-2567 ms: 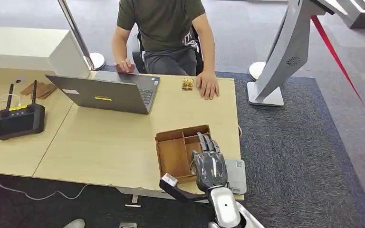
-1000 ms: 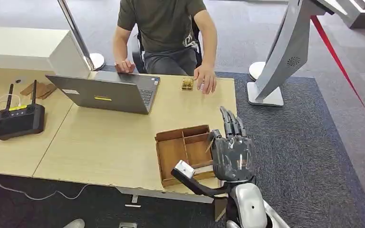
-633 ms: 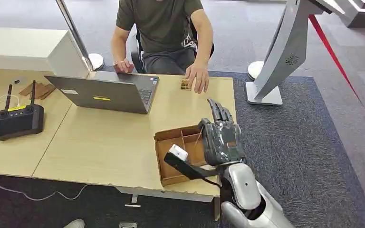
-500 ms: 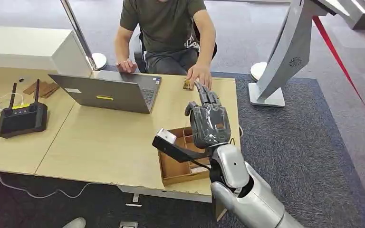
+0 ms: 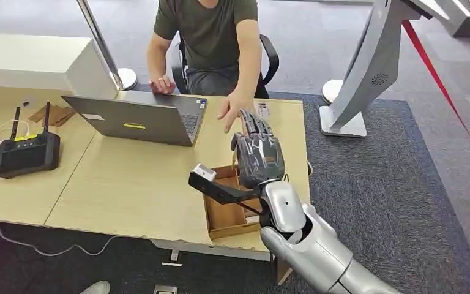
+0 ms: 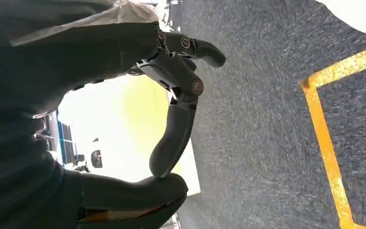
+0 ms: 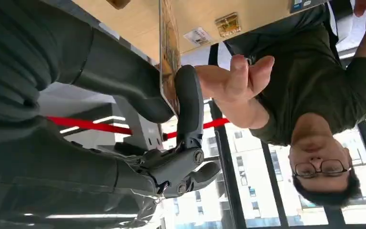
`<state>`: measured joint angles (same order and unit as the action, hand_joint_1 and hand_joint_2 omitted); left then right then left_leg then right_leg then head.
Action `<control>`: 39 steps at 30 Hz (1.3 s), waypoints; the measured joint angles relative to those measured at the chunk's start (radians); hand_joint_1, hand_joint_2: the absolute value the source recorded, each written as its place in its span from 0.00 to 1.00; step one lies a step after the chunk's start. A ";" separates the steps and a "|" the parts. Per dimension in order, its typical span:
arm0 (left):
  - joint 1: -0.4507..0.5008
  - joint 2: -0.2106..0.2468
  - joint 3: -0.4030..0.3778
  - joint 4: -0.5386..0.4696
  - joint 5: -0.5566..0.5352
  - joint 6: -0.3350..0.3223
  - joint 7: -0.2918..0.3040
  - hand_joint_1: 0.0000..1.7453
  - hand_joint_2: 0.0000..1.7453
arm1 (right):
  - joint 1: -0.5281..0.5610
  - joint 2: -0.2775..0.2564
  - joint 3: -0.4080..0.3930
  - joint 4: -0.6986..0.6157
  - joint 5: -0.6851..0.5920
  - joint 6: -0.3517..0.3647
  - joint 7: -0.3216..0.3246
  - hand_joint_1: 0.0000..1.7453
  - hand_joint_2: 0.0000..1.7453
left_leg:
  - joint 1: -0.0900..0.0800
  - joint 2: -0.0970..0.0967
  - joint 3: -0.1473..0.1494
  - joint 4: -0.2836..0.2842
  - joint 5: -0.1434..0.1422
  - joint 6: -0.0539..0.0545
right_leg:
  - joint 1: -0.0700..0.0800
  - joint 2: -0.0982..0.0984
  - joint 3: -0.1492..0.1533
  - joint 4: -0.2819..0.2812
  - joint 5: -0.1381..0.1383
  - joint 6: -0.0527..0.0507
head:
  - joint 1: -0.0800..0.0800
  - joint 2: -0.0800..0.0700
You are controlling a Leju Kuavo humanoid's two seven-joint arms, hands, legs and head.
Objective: Pass the card to the sensor for recognition and then transmit it.
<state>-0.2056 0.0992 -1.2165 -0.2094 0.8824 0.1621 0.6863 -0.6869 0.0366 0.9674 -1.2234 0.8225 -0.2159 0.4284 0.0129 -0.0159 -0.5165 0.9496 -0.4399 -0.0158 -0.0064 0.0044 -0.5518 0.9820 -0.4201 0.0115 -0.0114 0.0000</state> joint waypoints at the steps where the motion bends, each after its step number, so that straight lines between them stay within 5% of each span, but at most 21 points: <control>1: 0.000 0.000 0.000 0.000 0.000 0.000 0.000 0.00 1.00 | 0.000 0.001 0.002 0.004 0.000 0.000 0.000 1.00 1.00 | 0.000 0.000 0.000 0.000 0.000 0.000 | 0.000 0.000 0.000 0.000 0.000 0.000 | 0.000 0.000; 39: 0.000 0.000 -0.001 0.000 0.000 0.000 0.000 0.00 1.00 | -0.007 0.010 0.024 0.062 0.000 -0.002 0.000 1.00 1.00 | 0.000 0.000 0.000 0.000 0.000 0.000 | 0.000 0.000 0.000 0.000 0.000 0.000 | 0.000 0.000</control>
<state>-0.2053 0.0992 -1.2177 -0.2094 0.8824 0.1621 0.6863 -0.6941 0.0469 0.9918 -1.1612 0.8225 -0.2182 0.4284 0.0129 -0.0159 -0.5164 0.9496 -0.4398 -0.0158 -0.0064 0.0045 -0.5518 0.9821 -0.4201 0.0115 -0.0114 0.0000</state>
